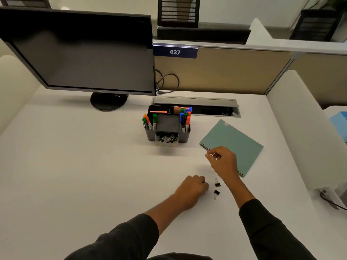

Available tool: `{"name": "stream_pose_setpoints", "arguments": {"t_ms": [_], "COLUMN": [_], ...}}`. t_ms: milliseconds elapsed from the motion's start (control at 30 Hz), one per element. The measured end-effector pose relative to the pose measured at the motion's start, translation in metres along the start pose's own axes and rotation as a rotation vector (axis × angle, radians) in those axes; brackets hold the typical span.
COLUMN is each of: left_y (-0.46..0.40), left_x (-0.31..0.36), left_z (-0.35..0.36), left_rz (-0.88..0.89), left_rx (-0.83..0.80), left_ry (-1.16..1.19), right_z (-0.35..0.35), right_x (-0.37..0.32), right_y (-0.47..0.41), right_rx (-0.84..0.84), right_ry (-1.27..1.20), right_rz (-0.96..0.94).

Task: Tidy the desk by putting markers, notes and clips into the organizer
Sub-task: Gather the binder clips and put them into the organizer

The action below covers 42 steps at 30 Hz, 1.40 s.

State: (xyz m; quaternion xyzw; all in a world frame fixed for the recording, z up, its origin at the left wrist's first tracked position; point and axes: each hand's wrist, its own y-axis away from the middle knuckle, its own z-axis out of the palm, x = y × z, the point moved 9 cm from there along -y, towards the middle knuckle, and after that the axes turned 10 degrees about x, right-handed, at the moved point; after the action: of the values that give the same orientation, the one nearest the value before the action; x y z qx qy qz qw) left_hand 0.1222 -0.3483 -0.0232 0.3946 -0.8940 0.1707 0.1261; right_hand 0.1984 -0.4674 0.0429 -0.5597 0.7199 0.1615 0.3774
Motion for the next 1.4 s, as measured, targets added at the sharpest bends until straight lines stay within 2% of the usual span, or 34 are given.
{"name": "stream_pose_setpoints", "arguments": {"t_ms": [267,600,767,867,1000,1167,1400], "left_y": [0.007,0.018,0.021,0.023,0.021,0.013,0.009], "left_x": [-0.011,-0.062,-0.096,-0.132,-0.179,-0.210,-0.214], "left_z": [-0.024,-0.064,-0.104,-0.138,-0.172,-0.179,-0.168], "left_rz": [-0.151,-0.691,-0.794,-0.837,-0.861,-0.931,-0.961], "left_rx": [0.152,0.404,0.593,0.700,0.748,0.691,0.572], "left_ry": [0.142,0.598,0.703,0.661,0.537,0.396,0.255], "right_z": [-0.005,0.000,0.005,0.007,0.013,0.025,0.038], "right_x": [0.016,0.018,0.008,0.007,0.012,0.018,0.030], "right_y": [0.016,0.025,0.029,0.032,0.042,0.074,0.119], "right_rx": [-0.006,-0.031,-0.048,-0.066,-0.151,-0.317,-0.443], "right_ry": [-0.029,-0.039,-0.073,-0.079,-0.022,0.123,0.268], "right_rz": [0.030,0.080,0.062,0.063,0.077,0.046,-0.046]}}
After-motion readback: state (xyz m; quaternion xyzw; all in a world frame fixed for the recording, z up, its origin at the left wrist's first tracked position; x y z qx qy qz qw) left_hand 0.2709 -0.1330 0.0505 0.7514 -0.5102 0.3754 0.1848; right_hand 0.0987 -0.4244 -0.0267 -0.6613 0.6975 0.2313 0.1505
